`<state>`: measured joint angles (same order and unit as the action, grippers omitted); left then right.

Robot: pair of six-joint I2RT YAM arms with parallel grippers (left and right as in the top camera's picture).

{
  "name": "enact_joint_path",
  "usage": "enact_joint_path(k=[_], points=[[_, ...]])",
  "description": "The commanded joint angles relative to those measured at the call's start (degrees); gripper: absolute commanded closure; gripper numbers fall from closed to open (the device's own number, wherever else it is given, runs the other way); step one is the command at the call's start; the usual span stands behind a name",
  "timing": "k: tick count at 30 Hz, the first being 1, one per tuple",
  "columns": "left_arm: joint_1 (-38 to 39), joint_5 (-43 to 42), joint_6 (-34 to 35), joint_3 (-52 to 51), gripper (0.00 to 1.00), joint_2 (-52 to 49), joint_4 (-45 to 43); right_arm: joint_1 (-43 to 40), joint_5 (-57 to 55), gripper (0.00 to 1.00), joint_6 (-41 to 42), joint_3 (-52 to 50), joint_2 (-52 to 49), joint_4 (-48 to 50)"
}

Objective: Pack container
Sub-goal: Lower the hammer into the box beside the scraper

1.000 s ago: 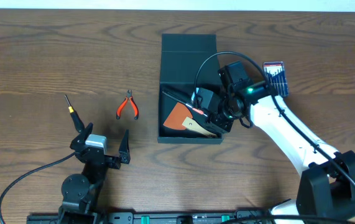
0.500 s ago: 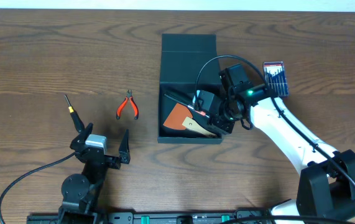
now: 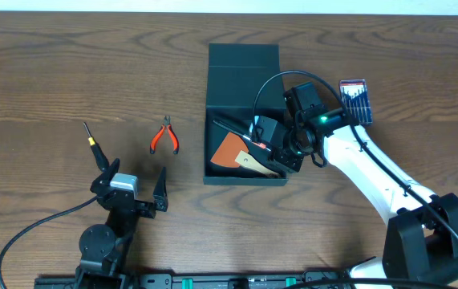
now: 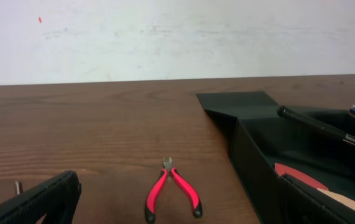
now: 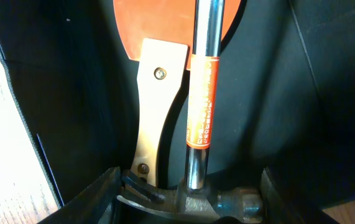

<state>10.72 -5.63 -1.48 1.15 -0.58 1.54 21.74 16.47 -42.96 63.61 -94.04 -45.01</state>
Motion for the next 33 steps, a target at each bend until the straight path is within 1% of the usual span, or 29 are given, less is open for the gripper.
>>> enact_joint_path(k=[1, 19, 20, 23, 25, 26, 27, 29, 33], points=[[0.3, -1.2, 0.3, -0.9, 0.01, 0.3, 2.1, -0.5, 0.4, 0.77, -0.3, -0.3, 1.0, 0.3], [0.3, -1.2, 0.3, -0.9, 0.01, 0.3, 2.1, -0.5, 0.5, 0.75, 0.3, -0.3, -2.7, 0.6], [0.3, -1.2, 0.3, -0.9, 0.01, 0.3, 2.1, -0.5, 0.4, 0.71, 0.3, -0.3, -2.6, 0.7], [0.3, -1.2, 0.3, -0.9, 0.02, 0.3, 2.1, -0.5, 0.5, 0.52, 0.4, -0.3, -2.6, 0.7], [0.3, -1.2, 0.3, -0.9, 0.01, 0.3, 2.1, -0.5, 0.5, 0.28, 1.5, -0.3, -2.6, 0.9], [0.3, -1.2, 0.3, -0.9, 0.01, 0.3, 2.1, -0.5, 0.5, 0.2, 1.9, -0.3, -2.6, 1.1], [0.3, -1.2, 0.3, -0.9, 0.02, 0.3, 2.1, -0.5, 0.5, 0.15, 2.2, -0.3, -2.6, 1.2], [0.3, -1.2, 0.3, -0.9, 0.01, 0.3, 2.1, -0.5, 0.5, 0.12, 2.2, -0.3, -2.6, 1.2], [0.3, -1.2, 0.3, -0.9, 0.01, 0.3, 2.1, -0.5, 0.5, 0.1, 2.2, -0.3, -2.6, 1.4]])
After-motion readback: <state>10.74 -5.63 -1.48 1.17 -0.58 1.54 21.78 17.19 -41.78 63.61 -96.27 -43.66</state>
